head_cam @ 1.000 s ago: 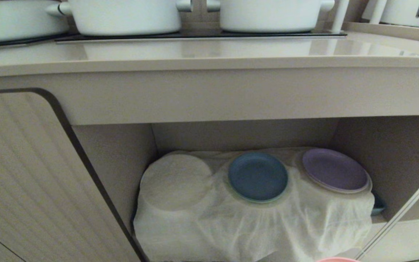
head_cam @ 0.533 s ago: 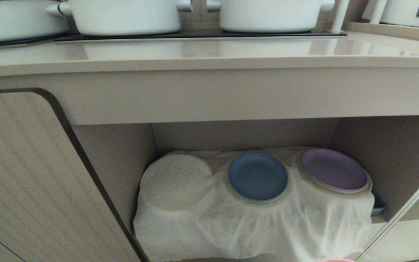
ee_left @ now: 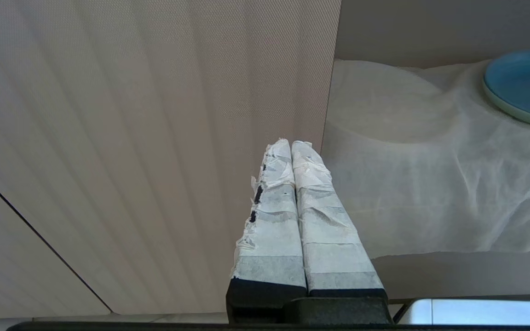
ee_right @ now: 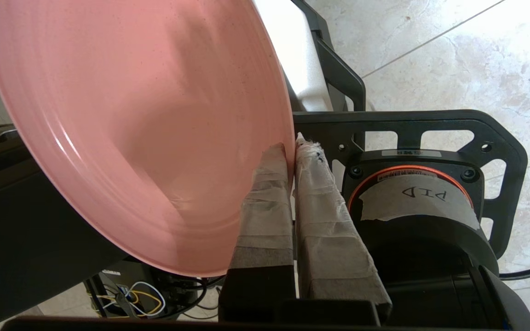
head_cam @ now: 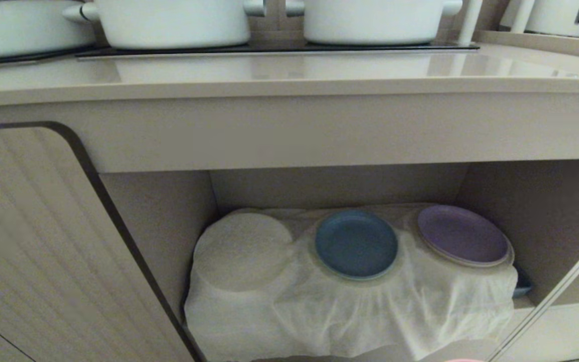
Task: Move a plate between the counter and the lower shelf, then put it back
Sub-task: Put the plate in the cupboard
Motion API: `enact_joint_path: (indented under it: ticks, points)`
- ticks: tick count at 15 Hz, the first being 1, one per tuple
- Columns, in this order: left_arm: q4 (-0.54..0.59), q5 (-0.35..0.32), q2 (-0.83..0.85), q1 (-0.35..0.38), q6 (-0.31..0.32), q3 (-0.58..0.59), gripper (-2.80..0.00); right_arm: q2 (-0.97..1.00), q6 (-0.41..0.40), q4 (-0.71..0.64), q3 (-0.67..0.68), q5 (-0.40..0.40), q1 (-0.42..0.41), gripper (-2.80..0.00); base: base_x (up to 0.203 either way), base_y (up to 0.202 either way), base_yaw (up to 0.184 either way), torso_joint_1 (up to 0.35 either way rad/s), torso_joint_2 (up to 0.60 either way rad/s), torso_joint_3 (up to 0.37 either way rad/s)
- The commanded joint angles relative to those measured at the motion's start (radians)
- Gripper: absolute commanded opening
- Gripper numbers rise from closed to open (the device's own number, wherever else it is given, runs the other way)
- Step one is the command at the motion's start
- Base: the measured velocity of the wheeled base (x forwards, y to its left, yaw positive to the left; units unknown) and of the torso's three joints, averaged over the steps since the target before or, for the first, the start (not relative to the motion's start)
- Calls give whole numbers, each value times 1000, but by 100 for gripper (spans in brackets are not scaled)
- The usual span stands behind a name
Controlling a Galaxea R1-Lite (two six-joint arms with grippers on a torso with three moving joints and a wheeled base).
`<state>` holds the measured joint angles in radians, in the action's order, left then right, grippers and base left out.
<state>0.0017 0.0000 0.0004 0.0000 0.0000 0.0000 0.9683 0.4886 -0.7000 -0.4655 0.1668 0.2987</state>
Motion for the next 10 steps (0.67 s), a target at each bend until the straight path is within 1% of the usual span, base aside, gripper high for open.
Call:
enact_joint_path:
  ticks: [1, 3, 5, 10]
  points:
    - [0, 0, 0, 0, 0, 0, -280, 1, 3, -4, 2, 2, 0, -280, 0, 0, 0, 0, 0, 0]
    - [0, 0, 0, 0, 0, 0, -280, 3, 6, -4, 6, 2, 0, -280, 0, 0, 0, 0, 0, 0]
    - [0, 0, 0, 0, 0, 0, -280, 5, 27, -4, 11, 2, 0, -280, 0, 0, 0, 0, 0, 0]
    - [0, 0, 0, 0, 0, 0, -280, 6, 31, 2, 19, 0, -1, -280, 0, 0, 0, 0, 0, 0]
